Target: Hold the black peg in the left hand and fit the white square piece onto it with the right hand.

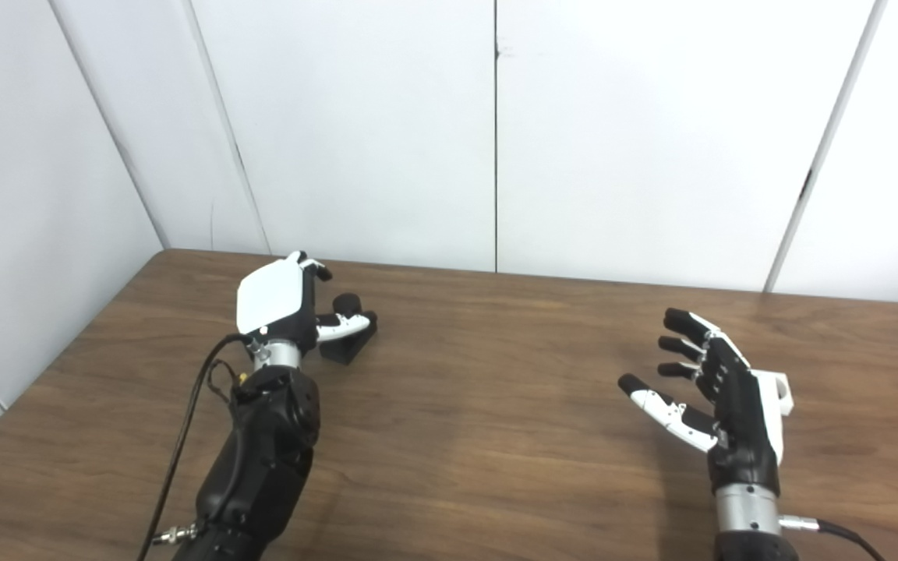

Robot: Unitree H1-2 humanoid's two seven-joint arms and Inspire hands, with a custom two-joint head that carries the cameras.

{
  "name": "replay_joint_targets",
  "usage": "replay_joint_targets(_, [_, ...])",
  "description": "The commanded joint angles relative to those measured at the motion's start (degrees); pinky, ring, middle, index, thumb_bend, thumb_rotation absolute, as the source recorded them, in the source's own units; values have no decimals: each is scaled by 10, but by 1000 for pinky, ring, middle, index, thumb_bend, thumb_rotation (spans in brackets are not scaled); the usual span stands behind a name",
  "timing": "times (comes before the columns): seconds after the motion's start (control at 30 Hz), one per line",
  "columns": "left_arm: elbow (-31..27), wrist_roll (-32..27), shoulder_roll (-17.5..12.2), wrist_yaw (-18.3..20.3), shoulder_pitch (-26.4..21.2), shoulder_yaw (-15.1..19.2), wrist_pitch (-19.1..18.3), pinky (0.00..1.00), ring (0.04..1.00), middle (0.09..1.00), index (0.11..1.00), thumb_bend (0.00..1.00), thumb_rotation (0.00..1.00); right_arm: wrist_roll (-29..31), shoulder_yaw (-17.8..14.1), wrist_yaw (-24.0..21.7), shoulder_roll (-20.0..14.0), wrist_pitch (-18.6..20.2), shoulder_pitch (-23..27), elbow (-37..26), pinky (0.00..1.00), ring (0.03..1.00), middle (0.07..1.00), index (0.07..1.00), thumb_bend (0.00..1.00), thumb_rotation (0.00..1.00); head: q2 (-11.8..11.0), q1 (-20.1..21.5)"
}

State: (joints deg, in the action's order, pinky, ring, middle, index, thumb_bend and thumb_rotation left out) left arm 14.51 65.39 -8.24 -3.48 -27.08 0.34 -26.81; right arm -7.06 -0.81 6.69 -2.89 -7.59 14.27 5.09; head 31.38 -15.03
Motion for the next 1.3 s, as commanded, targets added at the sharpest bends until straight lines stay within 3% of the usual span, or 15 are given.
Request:
replay_joint_targets(0.0, [5,17,-4,-6,-19,10,-1,772,900,913,687,860,519,-1,1,2,6,-12,13,-20,580,726,785,749,654,104,2,0])
replay_joint_targets(0.37, [50,41,-5,-11,-22,12,-1,704,878,913,693,871,520,-10,1,4,8,-8,8,-30,592,731,784,752,651,104,7,3])
replay_joint_targets(0.73, [55,52,-5,-7,-18,9,-1,717,899,908,679,872,496,1,-4,1,7,-11,9,-27,587,735,787,748,660,102,10,2])
replay_joint_targets(0.83, [58,44,-9,-10,-17,2,-1,699,892,903,676,870,493,1,-3,2,8,-8,8,-29,590,737,790,749,656,97,10,2])
replay_joint_targets(1.27, [81,-24,-29,-24,-15,-29,0,811,902,882,613,810,406,-8,-2,8,10,-9,10,-31,575,721,778,740,665,115,15,6])
